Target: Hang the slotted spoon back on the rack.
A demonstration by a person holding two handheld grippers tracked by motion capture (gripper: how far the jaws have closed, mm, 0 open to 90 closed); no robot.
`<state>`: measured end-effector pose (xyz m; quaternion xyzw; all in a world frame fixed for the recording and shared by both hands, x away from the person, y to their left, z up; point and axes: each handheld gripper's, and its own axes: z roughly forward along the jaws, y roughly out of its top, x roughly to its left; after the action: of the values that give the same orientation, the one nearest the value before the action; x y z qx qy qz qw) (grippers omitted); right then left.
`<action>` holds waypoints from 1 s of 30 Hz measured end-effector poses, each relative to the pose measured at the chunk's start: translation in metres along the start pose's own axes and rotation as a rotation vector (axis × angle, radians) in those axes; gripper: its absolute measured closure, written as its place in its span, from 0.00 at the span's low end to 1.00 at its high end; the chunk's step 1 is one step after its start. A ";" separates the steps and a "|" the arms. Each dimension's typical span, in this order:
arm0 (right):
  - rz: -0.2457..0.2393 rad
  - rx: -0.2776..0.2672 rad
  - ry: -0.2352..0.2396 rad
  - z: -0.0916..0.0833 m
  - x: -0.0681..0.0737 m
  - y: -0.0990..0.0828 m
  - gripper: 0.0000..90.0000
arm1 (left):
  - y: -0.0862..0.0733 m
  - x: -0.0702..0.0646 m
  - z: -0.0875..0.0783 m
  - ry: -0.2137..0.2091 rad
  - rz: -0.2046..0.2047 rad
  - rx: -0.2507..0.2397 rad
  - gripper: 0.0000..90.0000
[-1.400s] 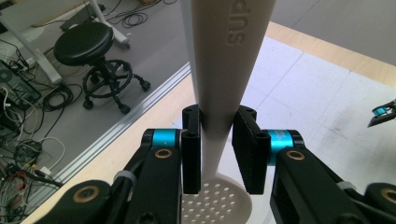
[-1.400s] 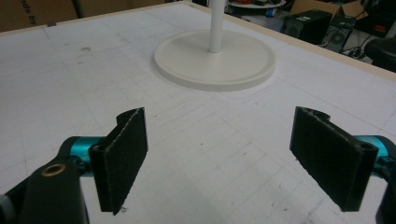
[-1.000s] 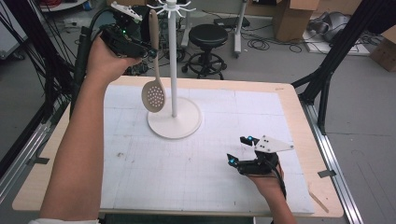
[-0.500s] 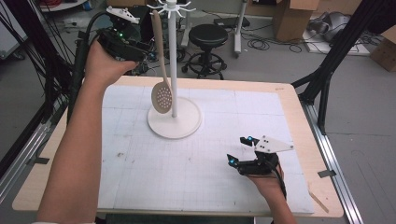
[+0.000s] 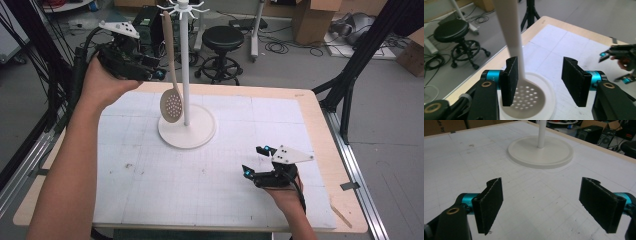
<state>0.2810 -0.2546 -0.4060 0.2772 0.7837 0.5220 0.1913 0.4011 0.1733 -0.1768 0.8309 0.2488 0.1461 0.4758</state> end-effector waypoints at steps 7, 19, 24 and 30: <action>-0.012 0.003 0.000 0.002 0.001 0.000 0.20 | -0.019 -0.006 -0.004 -0.035 0.006 -0.018 0.47; -0.015 0.007 -0.003 0.002 0.001 0.000 0.20 | -0.057 -0.011 0.003 -0.080 -0.018 -0.022 0.34; -0.006 0.013 -0.001 0.002 0.001 -0.001 0.20 | -0.072 -0.014 0.004 -0.084 -0.007 -0.037 0.31; -0.008 0.010 -0.002 0.002 0.002 -0.001 0.21 | -0.091 -0.018 0.004 -0.095 -0.007 -0.064 0.23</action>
<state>0.2808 -0.2524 -0.4076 0.2753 0.7871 0.5172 0.1928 0.3633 0.1989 -0.2576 0.8204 0.2240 0.1128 0.5139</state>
